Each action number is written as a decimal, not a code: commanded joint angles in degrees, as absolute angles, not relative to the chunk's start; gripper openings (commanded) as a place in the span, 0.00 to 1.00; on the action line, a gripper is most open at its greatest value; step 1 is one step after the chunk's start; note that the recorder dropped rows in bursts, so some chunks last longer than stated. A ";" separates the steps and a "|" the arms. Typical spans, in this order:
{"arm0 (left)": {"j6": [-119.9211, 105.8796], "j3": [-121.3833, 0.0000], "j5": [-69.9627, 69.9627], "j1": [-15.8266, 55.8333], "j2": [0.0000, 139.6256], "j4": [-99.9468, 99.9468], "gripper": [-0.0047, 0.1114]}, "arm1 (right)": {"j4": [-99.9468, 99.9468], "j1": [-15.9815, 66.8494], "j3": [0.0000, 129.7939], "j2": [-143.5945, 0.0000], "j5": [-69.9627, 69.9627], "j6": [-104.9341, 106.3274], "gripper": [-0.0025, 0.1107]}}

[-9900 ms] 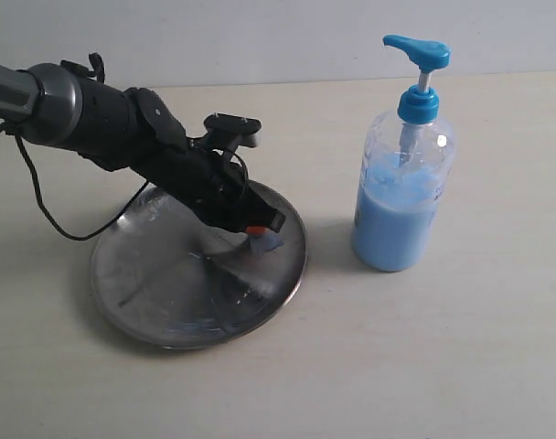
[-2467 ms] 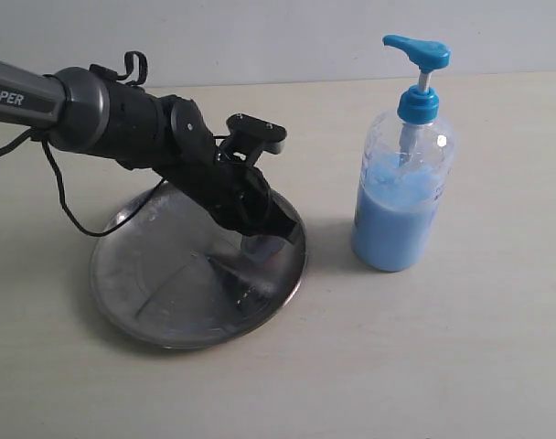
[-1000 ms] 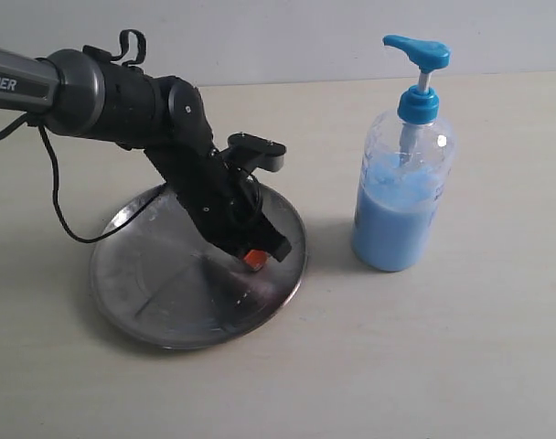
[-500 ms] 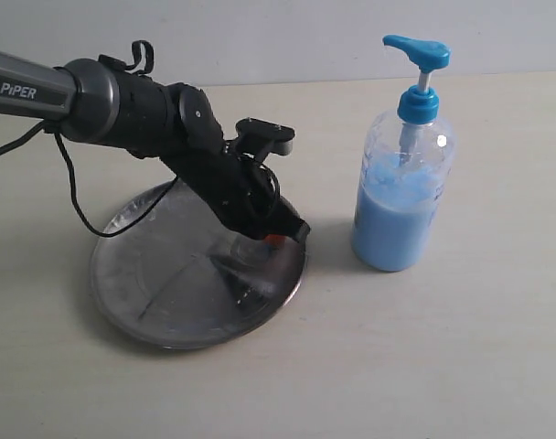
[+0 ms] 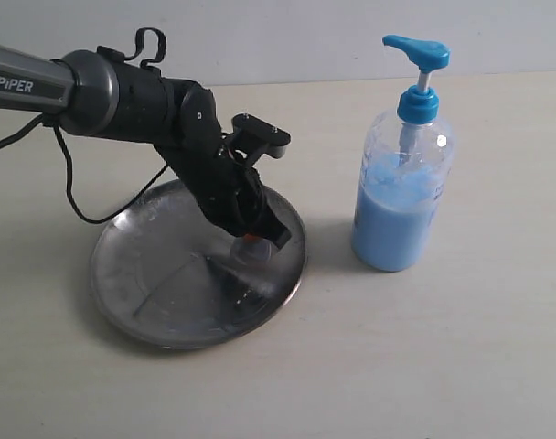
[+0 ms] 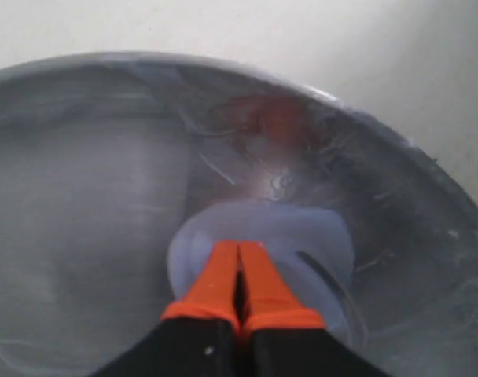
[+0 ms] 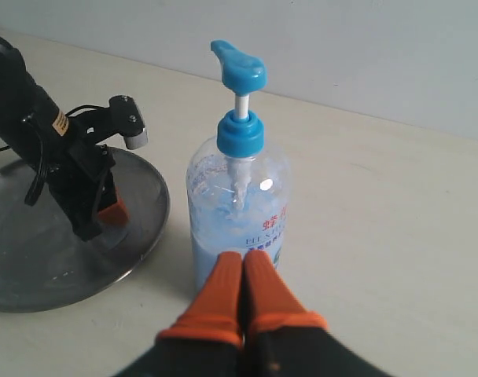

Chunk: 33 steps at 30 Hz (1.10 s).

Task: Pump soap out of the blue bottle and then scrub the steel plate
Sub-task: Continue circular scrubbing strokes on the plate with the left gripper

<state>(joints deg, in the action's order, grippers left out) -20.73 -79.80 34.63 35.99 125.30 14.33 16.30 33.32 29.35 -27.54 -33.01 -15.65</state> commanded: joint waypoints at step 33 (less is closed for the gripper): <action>-26.61 -78.17 29.76 35.92 127.67 19.27 0.04 | 15.60 33.36 28.95 -27.34 -31.91 -15.06 0.02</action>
<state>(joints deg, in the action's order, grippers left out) -26.50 -79.33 27.82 35.92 125.68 24.02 15.87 33.32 29.35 -27.54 -32.88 -15.54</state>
